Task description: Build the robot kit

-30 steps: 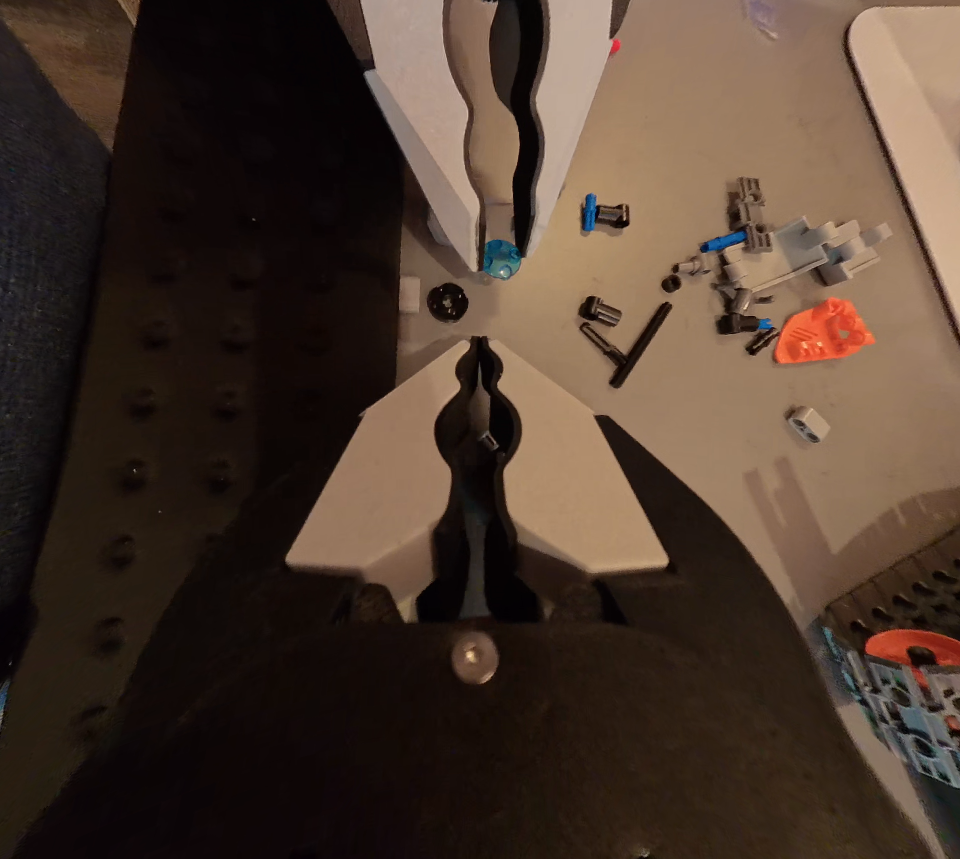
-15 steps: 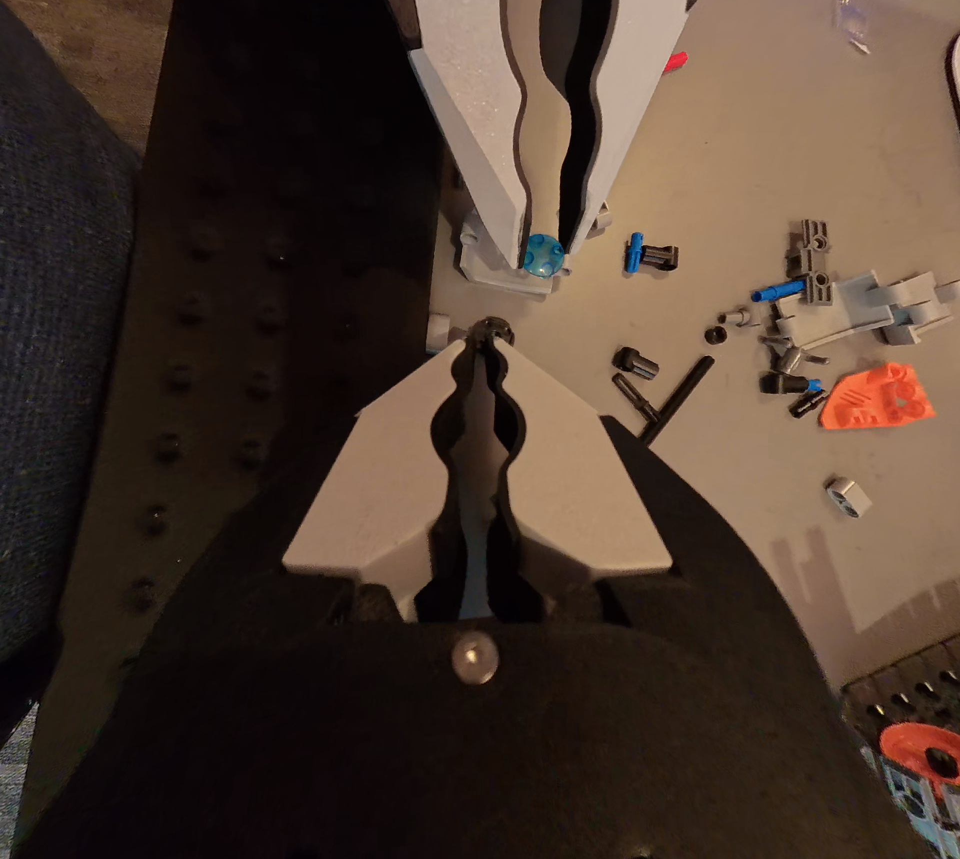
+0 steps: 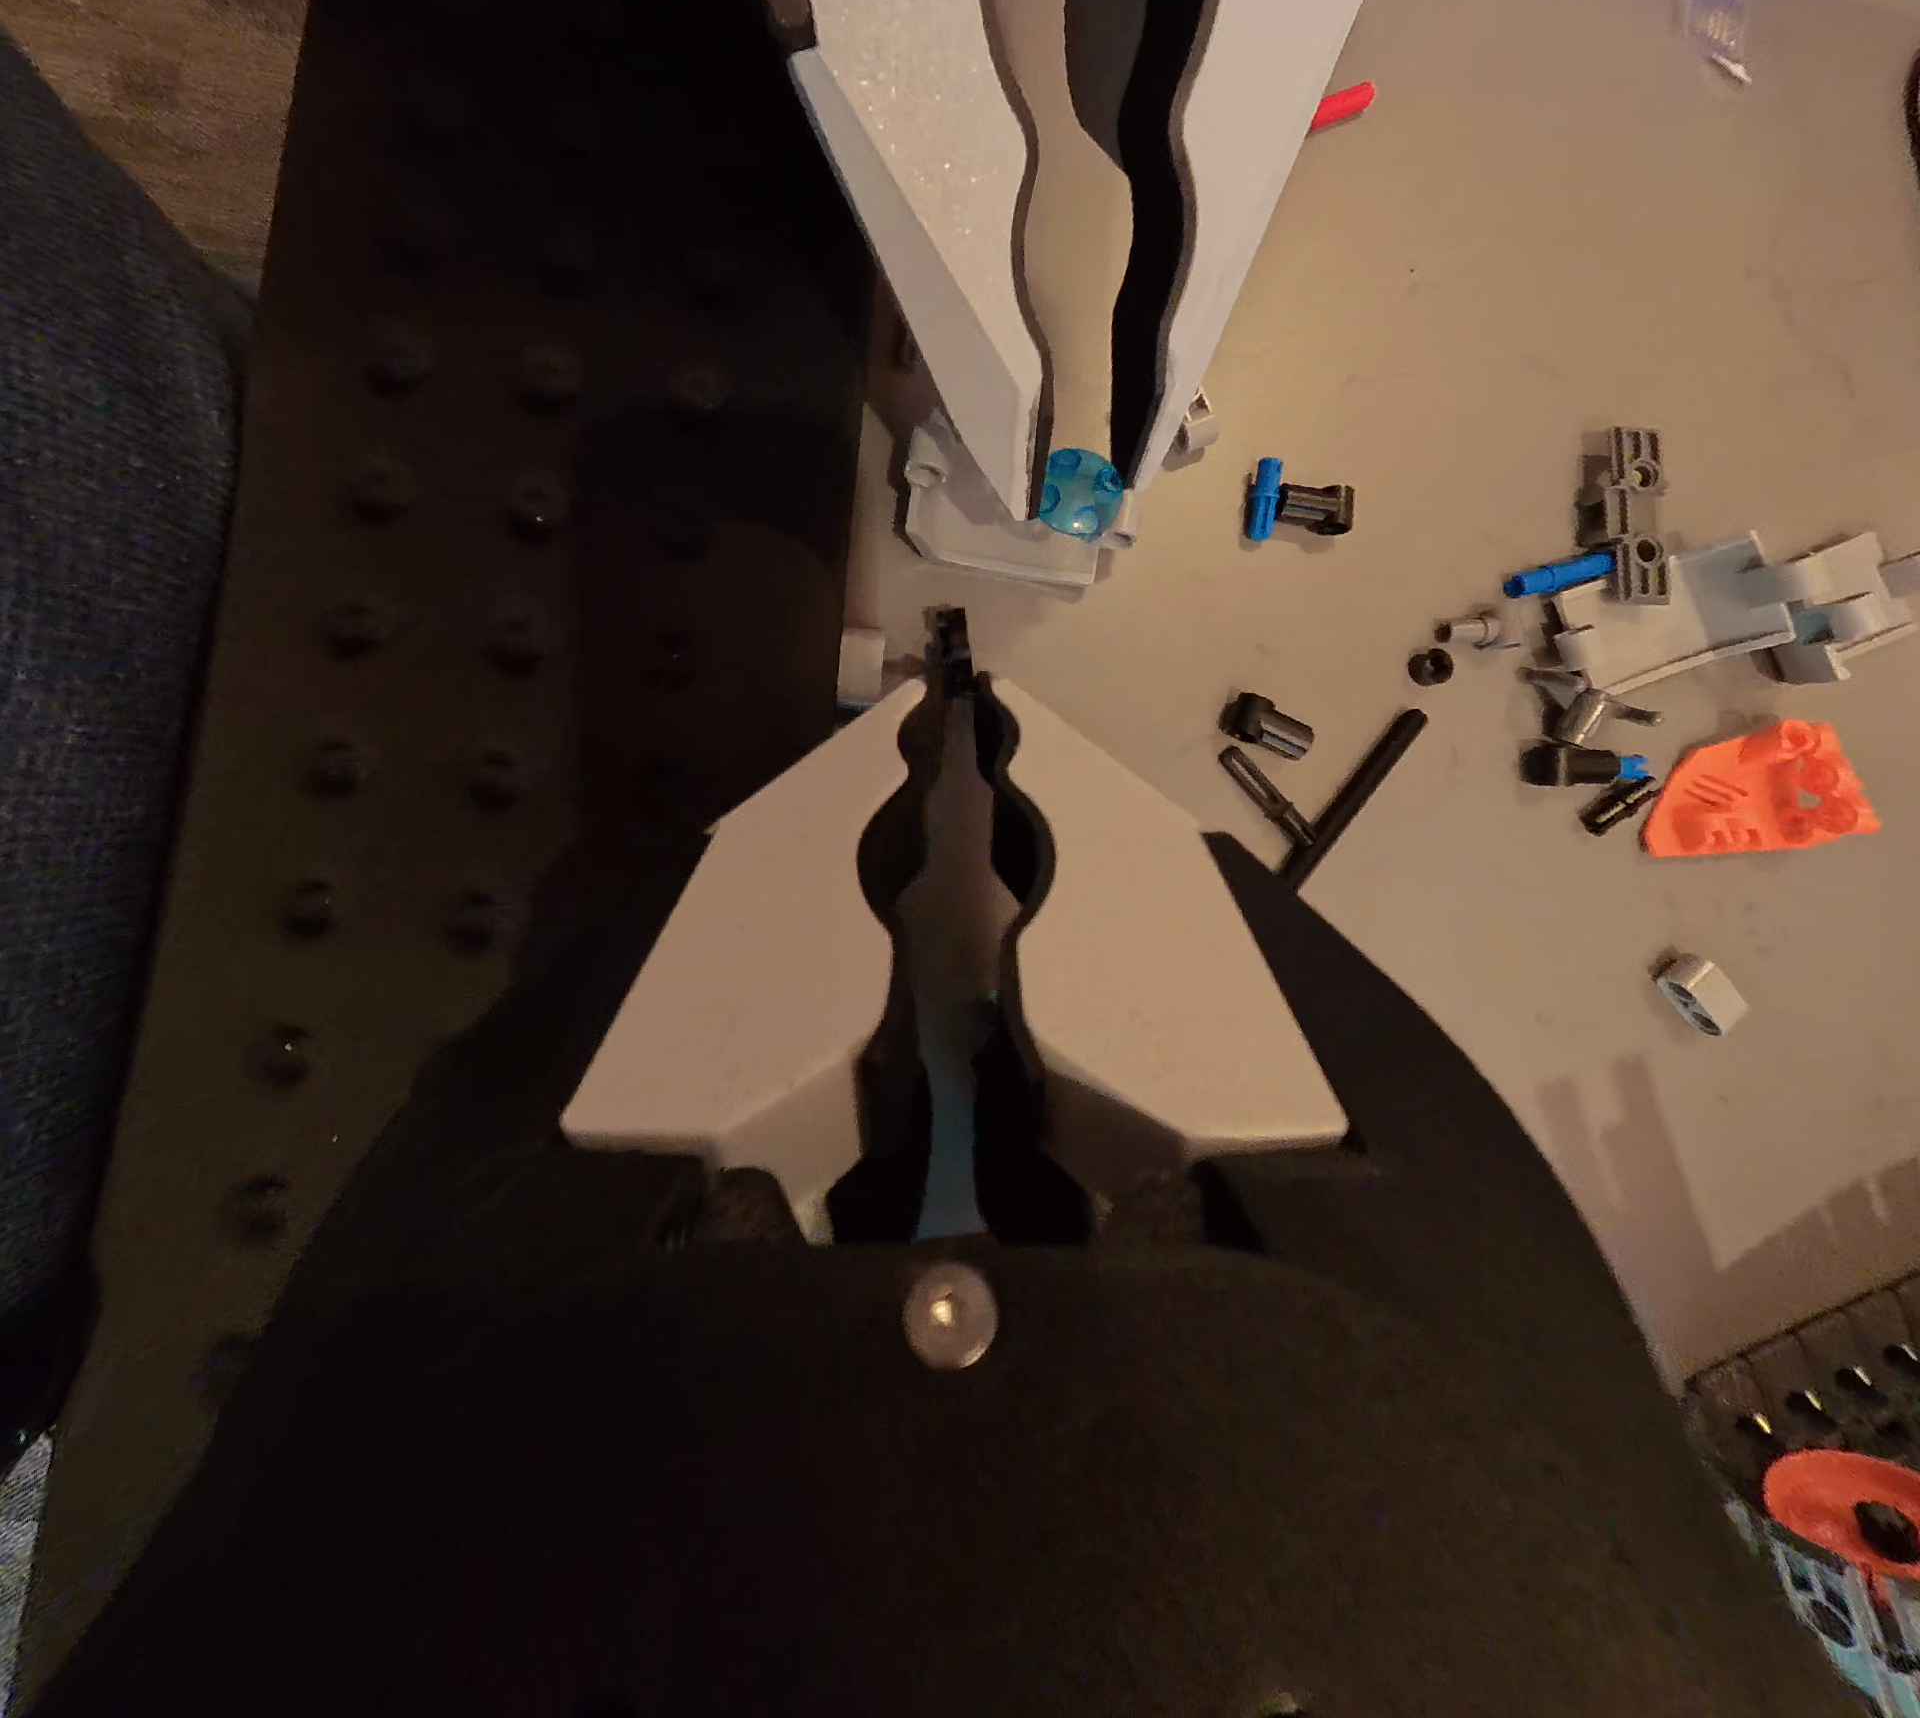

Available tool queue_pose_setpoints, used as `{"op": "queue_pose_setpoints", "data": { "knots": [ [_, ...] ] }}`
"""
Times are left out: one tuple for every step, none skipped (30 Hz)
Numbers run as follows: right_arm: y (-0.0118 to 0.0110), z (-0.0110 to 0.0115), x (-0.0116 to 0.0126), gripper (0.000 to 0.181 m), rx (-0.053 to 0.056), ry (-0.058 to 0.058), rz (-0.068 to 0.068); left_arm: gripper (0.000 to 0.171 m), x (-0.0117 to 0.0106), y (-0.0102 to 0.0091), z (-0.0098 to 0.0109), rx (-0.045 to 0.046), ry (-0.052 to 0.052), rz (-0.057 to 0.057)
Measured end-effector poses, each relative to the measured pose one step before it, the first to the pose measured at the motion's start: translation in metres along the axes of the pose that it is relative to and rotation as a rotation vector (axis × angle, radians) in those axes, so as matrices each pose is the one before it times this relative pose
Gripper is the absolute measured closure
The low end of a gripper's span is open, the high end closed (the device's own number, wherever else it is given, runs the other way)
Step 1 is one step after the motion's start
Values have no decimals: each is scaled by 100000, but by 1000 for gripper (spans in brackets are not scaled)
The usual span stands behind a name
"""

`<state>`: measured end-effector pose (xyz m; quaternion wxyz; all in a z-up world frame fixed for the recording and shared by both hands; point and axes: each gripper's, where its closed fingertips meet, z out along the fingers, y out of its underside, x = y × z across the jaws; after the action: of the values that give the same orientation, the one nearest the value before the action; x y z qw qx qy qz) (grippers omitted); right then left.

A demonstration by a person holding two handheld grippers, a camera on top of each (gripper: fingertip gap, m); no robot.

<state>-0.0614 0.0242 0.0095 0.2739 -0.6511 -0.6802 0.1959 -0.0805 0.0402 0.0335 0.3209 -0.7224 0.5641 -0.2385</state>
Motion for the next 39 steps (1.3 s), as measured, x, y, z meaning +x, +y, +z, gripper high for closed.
{"op": "queue_pose_setpoints", "data": {
  "knots": [
    [-39, 37, 27, 178, 288, 460, -214, 158, -14, 18, -35, 201, -67, -183],
    [1, 11, 57, 178, 237, 245, 514, 158, 14, 7, -36, 165, -17, 5],
    [5, 13, 78, 179, 479, -22, 1237, 158, 57, 16, -38, 57, 64, 167],
    [11, -19, 52, 178, 561, -402, 1337, 158, 35, 50, -29, -127, 118, 46],
    [-35, -62, 107, 178, 864, -49, 1496, 158, 7, 23, -28, 32, 1, -99],
    [-154, -135, 149, 178, 1623, -175, 2727, 158, 22, -66, -44, 515, 99, -68],
    [-282, -201, 187, 179, 2531, -246, 3545, 158, 119, -147, -43, 828, 708, -207],
    [-400, -266, 217, 178, 3381, -394, 4353, 158, 124, -282, -43, 1514, 649, -433],
    [-419, -278, 189, 179, 3488, -844, 5232, 159, 136, -382, -17, 1955, 442, -342],
    [-242, -245, 263, 179, 2360, -460, 5591, 159, 154, -353, 38, 1689, 286, -96],
    [48, -182, 370, 179, 495, 674, 4468, 158, 157, -144, 100, 160, 206, 452],
    [362, -99, 400, 179, -1565, 1329, 3032, 158, 38, 84, 153, -1273, -446, 885],
    [533, 14, 142, 179, -2824, 12, 2707, 158, 27, 212, 212, -1937, -154, 650],
    [492, 133, -299, 179, -2661, -2880, 3184, 158, 109, 195, 257, -1794, 652, 443],
    [552, 242, -519, 179, -3149, -4535, 2880, 158, 105, 67, 248, -1160, 479, 628],
    [369, 200, -219, 178, -2208, -2387, 1260, 158, 89, 22, 206, -1022, 324, 731],
    [27, 30, -72, 178, -559, -1379, 1537, 159, 126, -23, 174, -798, 654, 590],
    [19, -23, -191, 178, -1002, -2084, 1468, 159, 148, -20, 158, -467, 958, 239],
    [-4, -29, -86, 178, -913, -1075, 688, 159, 92, 13, 131, -573, 680, 239],
    [61, -7, 25, 178, -1161, -103, 186, 159, 92, -52, 83, -211, 378, 654],
    [131, 75, -110, 178, -1507, -950, 234, 159, 66, -170, 61, 358, 245, 542],
    [-52, 55, -186, 178, -248, -1484, 386, 159, 165, -136, 106, 263, 937, 281],
    [-138, 34, 76, 178, 415, 131, 586, 158, 292, -28, 156, -566, 1452, 978],
    [14, 53, 35, 178, -596, -73, 204, 159, 70, -7, 153, -852, -304, 1487],
    [17, 49, -111, 178, -584, -961, 77, 159, 24, -21, 171, -541, -230, 793],
    [1, 25, -46, 178, -509, -793, 497, 159, 74, 75, 202, -968, 289, 459],
    [-10, -9, 34, 178, -364, -334, 542, 158, -120, 160, 165, -1520, -690, 807],
    [30, -6, -38, 178, -470, -829, 453, 159, -224, -63, 55, -64, -933, -80],
    [28, 1, -145, 176, -640, -1195, 40, 159, -74, -9, 109, -148, 327, -635],
    [-22, -19, 61, 176, -258, 350, -66, 158, -36, 39, 146, -430, 431, -171],
    [1, -48, 106, 176, -138, 795, 19, 158, -79, -50, 56, -163, -344, 637],
    [5, -90, 116, 174, 200, 861, 17, 158, -47, 29, 64, -596, -161, 296],
    [2, -119, 155, 172, 463, 1025, 64, 158, 55, 174, 146, -1286, 567, 44],
    [27, -159, 161, 169, 477, 1011, 211, 158, -92, 216, 178, -1451, -657, 443],
    [93, -147, 129, 168, 94, 746, -135, 158, -100, 60, 82, -630, -806, 633],
    [121, -112, 24, 167, -209, 460, -595, 159, -5, -44, 19, 154, 133, 82],
    [49, -117, 69, 164, 52, 969, -788, 158, -58, 9, -59, 92, 125, -206],
    [5, -144, 80, 162, 525, 1259, -1243, 158, -130, 16, -142, 333, -217, -380],
    [15, -173, -4, 162, 599, 621, -1217, 158, -53, -10, -178, 682, 351, -626]
  ]
}}
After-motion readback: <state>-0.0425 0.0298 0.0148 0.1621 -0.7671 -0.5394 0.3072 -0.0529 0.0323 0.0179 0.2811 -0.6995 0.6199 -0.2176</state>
